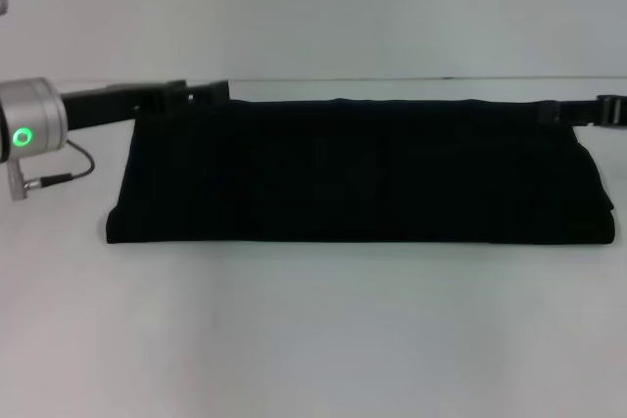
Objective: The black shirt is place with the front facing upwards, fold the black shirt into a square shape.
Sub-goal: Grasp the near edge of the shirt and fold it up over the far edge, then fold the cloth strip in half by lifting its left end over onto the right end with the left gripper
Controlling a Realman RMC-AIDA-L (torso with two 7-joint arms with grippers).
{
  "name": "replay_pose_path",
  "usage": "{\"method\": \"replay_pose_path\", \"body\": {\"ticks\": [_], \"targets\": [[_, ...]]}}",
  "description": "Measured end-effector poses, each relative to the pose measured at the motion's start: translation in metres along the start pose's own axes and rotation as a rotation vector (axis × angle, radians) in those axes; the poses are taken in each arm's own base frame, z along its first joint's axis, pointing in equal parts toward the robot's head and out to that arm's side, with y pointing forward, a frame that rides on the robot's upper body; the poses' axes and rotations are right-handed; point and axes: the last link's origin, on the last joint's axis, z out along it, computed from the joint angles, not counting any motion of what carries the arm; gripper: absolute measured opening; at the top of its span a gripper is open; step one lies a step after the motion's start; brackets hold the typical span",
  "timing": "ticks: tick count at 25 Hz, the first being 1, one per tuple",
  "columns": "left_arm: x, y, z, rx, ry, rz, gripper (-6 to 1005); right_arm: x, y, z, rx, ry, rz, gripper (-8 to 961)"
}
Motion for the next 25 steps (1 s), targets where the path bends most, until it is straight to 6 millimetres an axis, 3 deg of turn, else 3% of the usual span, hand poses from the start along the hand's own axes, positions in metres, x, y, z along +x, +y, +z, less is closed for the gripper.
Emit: {"method": "replay_pose_path", "body": {"ticks": [2,7,15,25], "targets": [[-0.008,0.000,-0.004,-0.017,-0.024,-0.004,718,0.003,0.007,0.007,-0.021,0.004,-0.009,695],[-0.029,-0.006,-0.018,-0.013,-0.051,-0.046,886,0.002,0.015,0.014,-0.054,-0.032,-0.024,701],[-0.055,-0.023,-0.045,0.021,-0.099,-0.277,883,-0.002,0.015,0.013,-0.059,-0.067,-0.009,737],[-0.070,-0.029,-0.046,0.042,-0.140,-0.601,879,-0.007,0.012,0.011,-0.038,-0.078,-0.015,758]]}}
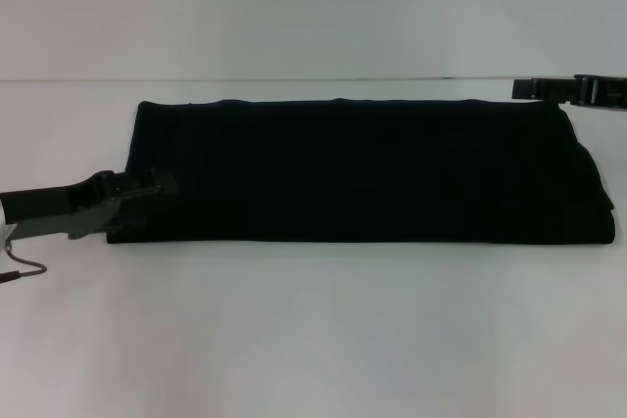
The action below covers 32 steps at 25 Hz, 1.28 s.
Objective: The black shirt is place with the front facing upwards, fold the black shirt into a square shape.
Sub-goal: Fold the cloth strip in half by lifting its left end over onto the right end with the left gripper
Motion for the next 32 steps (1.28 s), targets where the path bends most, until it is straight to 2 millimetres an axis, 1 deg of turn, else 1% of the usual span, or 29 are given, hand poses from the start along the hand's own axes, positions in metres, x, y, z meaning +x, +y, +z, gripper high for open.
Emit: {"method": "replay_pose_path", "body": {"ticks": [7,11,19,32], "targets": [[-0.009,-0.010,0.005,0.018,-0.007,-0.189,877,-0.004,-0.004,-0.001,0.026,-0.010,-0.007,758],[-0.011,-0.015,0.005,0.037,-0.013,-0.236,876,-0.005,-0.006,-0.002,0.040,-0.017,-0.008,757],[-0.013,-0.024,0.007,0.089,-0.013,-0.257,875,-0.007,-0.007,-0.002,0.045,-0.022,-0.010,757],[-0.009,-0.028,0.010,0.124,0.014,-0.258,876,-0.012,-0.005,-0.001,0.043,-0.030,-0.017,758]]}}
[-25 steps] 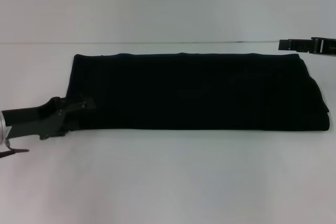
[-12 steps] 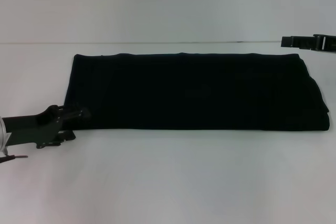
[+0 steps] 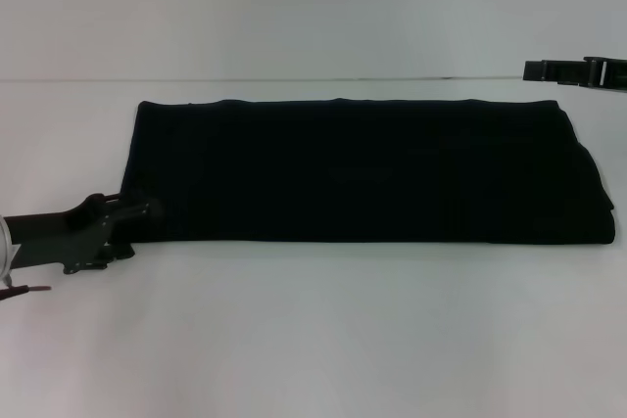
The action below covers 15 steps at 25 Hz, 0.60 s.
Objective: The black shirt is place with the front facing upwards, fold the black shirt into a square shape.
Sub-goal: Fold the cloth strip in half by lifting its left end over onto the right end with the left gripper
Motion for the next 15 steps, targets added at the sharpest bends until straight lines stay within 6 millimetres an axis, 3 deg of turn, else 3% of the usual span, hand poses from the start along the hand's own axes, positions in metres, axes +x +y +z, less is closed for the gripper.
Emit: {"method": "replay_pose_path", "body": {"ticks": [15], "targets": [[0.017,0.012,0.004,0.025,0.034,0.045,875,-0.002,0.000,-0.001,-0.001,-0.009,0.003,758]]}}
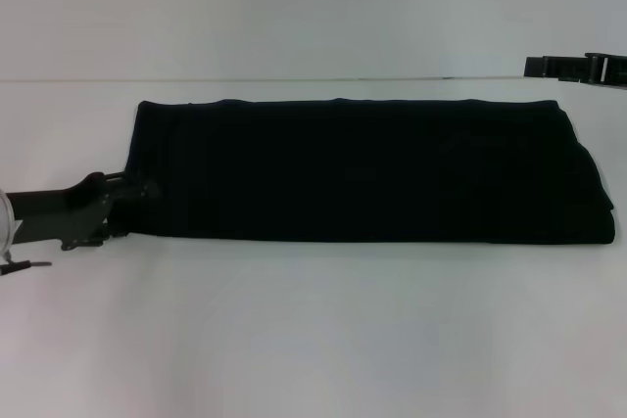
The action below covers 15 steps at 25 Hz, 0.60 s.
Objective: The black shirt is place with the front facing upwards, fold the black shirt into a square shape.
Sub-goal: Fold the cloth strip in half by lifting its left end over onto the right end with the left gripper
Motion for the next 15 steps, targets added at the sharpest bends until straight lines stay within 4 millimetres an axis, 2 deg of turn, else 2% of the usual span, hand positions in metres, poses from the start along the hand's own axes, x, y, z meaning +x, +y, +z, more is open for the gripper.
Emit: {"method": "replay_pose_path", "body": {"ticks": [8,15], "targets": [[0.0021,0.0046,0.0018,-0.004,-0.001,0.017,875,0.0002,-0.0002,-0.0001,0.000,-0.001,0.002,757],[-0.0052,0.0037,-0.0076,-0.039,-0.048,0.017,875,0.0009,-0.0010,0.0009,0.008,0.002,0.000,757]]}}
